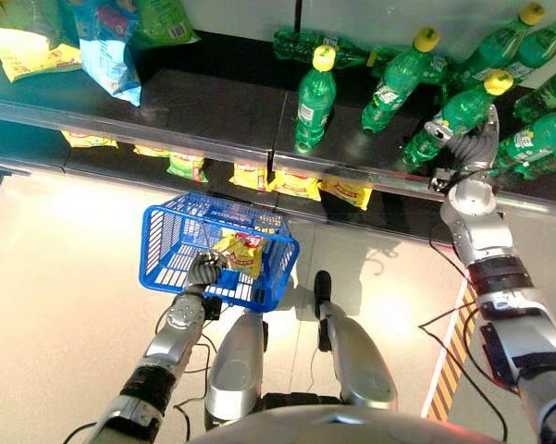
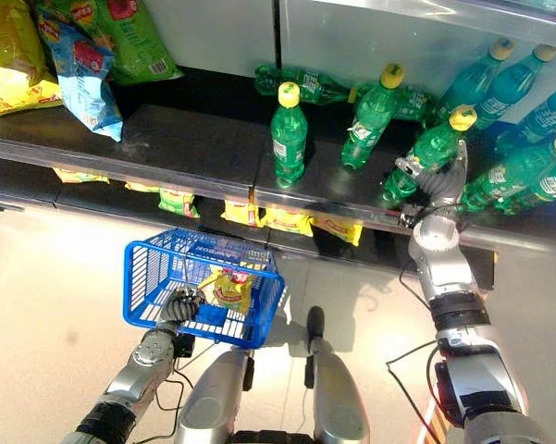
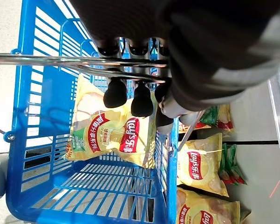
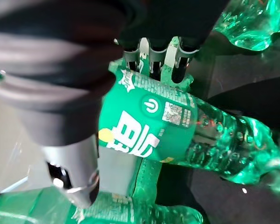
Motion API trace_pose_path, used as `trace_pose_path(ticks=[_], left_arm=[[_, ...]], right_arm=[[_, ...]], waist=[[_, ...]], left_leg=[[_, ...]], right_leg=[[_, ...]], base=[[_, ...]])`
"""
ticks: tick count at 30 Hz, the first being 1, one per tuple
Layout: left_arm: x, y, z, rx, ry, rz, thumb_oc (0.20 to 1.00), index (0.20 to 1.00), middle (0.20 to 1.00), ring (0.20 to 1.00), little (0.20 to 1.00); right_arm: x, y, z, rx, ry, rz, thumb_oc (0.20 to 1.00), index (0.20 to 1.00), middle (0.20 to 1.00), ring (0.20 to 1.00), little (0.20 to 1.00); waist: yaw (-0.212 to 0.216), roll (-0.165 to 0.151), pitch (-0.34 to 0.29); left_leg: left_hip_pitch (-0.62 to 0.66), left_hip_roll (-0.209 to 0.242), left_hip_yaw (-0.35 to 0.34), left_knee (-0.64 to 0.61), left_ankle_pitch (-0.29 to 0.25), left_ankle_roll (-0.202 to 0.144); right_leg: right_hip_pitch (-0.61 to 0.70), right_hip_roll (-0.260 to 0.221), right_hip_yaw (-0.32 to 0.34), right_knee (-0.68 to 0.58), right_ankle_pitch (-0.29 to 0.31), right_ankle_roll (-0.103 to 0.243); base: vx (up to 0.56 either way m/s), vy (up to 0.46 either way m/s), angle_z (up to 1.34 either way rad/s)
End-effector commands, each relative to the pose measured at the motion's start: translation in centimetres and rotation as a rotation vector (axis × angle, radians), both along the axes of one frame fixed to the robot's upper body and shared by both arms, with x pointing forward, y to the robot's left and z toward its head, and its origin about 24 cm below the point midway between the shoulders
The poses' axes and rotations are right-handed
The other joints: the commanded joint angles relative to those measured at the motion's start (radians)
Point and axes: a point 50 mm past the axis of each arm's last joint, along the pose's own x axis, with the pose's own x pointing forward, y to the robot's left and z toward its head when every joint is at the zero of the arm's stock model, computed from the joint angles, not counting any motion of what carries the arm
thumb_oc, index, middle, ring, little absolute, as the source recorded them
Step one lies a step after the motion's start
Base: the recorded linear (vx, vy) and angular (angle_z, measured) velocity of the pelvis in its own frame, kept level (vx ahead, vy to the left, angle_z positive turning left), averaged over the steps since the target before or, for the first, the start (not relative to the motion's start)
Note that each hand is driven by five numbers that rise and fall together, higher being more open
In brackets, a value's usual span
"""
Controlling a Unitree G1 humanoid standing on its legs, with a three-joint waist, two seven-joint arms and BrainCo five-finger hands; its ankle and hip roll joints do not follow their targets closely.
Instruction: Pick up the snacks into the basket
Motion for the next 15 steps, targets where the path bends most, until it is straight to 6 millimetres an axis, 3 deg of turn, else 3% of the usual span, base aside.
trace_pose_path(ticks=[1,15], left_arm=[[-0.4,0.2,2.6,-0.033,-0.139,-0.033,0.2,0.2,0.2,0.2,0.2],[-0.5,-0.9,4.2,-0.101,-0.214,-0.083,0.2,0.2,0.2,0.2,0.2]], right_arm=[[0.5,-1.1,2.8,-0.05,-0.062,-0.025,1.0,1.0,1.0,1.0,1.0],[2.0,-1.4,3.7,0.009,-0.035,-0.03,1.0,1.0,1.0,1.0,1.0]], waist=[[0.027,-0.028,-0.085],[0.055,0.005,-0.036]], left_leg=[[-0.09,-0.046,-0.007,0.092,-0.055,0.03],[-0.158,-0.058,-0.009,0.122,-0.051,0.028]], right_leg=[[-0.021,-0.031,-0.022,0.09,-0.093,0.073],[-0.081,-0.035,-0.031,0.109,-0.084,0.074]], base=[[-0.03,0.001,0.01],[0.0,0.001,0.01]])
